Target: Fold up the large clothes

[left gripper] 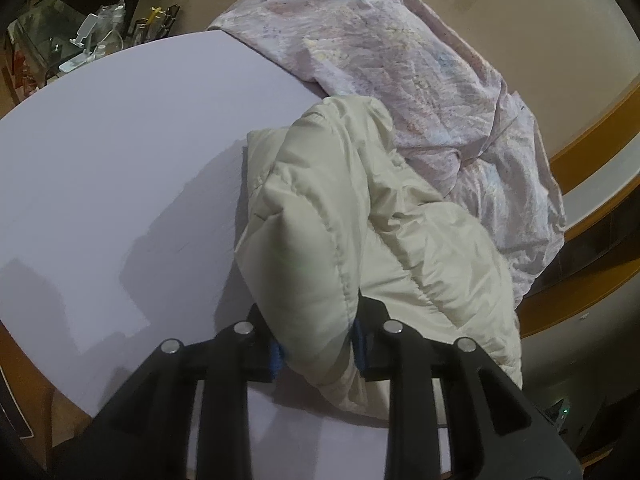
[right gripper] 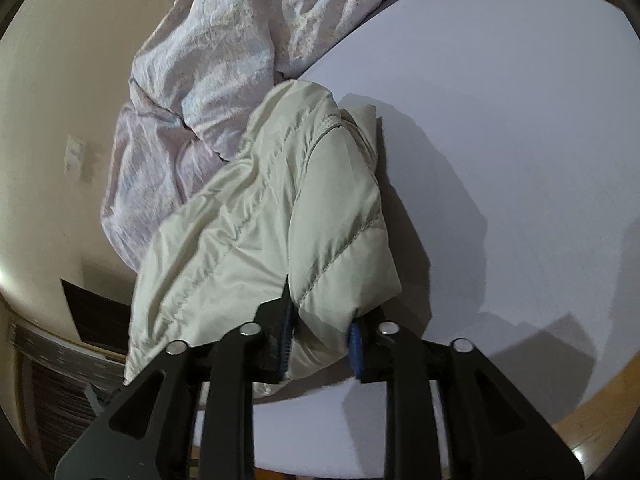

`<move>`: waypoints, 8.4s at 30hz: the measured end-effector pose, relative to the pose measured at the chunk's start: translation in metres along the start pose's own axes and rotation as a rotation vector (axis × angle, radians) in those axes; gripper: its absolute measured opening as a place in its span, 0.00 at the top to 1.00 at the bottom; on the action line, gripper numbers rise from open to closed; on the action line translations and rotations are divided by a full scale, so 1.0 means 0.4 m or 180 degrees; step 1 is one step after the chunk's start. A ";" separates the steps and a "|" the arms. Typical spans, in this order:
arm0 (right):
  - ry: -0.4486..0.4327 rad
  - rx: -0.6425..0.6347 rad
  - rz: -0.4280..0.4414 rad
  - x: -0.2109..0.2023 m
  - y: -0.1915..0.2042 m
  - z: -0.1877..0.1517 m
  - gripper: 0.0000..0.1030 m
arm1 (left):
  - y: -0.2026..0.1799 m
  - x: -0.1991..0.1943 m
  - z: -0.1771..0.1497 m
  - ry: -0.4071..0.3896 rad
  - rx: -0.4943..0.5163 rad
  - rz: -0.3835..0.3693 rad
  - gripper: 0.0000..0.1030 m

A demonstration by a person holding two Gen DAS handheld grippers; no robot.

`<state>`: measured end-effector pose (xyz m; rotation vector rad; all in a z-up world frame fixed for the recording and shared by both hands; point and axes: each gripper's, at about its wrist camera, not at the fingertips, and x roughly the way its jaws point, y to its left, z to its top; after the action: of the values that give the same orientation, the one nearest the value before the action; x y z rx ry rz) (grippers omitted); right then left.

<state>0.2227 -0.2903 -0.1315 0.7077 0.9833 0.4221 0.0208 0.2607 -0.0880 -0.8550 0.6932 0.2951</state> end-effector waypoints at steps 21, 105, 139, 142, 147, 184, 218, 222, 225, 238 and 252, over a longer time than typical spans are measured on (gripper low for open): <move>-0.0282 -0.2312 -0.0429 0.145 0.492 -0.163 0.50 | 0.000 -0.007 -0.036 -0.0161 0.0273 0.0363 0.12; -0.0047 -0.2444 -0.0763 0.352 0.418 -0.199 0.48 | -0.579 -0.055 -0.080 -0.0501 0.1704 -0.0807 0.69; -0.0498 -0.1771 -0.0453 0.040 0.113 -0.118 0.48 | -0.908 0.120 -0.362 0.0286 0.2491 -0.1137 0.62; -0.0533 -0.1651 -0.0402 0.029 0.090 -0.104 0.49 | -0.939 0.168 -0.405 0.0540 0.2541 -0.1200 0.62; -0.0632 -0.1495 -0.0391 0.005 0.050 -0.097 0.50 | -0.962 0.241 -0.436 0.1022 0.2474 -0.1333 0.61; -0.0698 -0.1215 -0.0514 -0.031 -0.014 -0.052 0.49 | -0.788 0.249 -0.222 0.0370 0.2175 -0.0445 0.11; -0.0188 -0.1635 -0.0338 0.082 0.255 0.240 0.76 | -0.858 0.307 -0.288 0.0235 0.2342 -0.0345 0.09; -0.0134 -0.1485 -0.0343 0.117 0.191 0.254 0.76 | -0.863 0.280 -0.254 0.0216 0.2326 -0.0459 0.13; -0.0109 -0.1409 -0.0274 0.124 0.164 0.255 0.76 | -0.865 0.276 -0.200 0.0127 0.2248 -0.0410 0.13; -0.0147 -0.1541 -0.0161 0.148 0.127 0.255 0.76 | -0.924 0.366 -0.174 -0.0093 0.2689 0.0112 0.13; -0.0283 -0.1749 -0.0205 0.170 0.122 0.242 0.76 | -0.868 0.450 -0.226 -0.0159 0.2744 0.0235 0.08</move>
<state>0.3398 -0.2477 -0.1031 0.1955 0.7542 0.5689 0.2892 -0.0347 -0.0442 -0.0011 0.7158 0.0607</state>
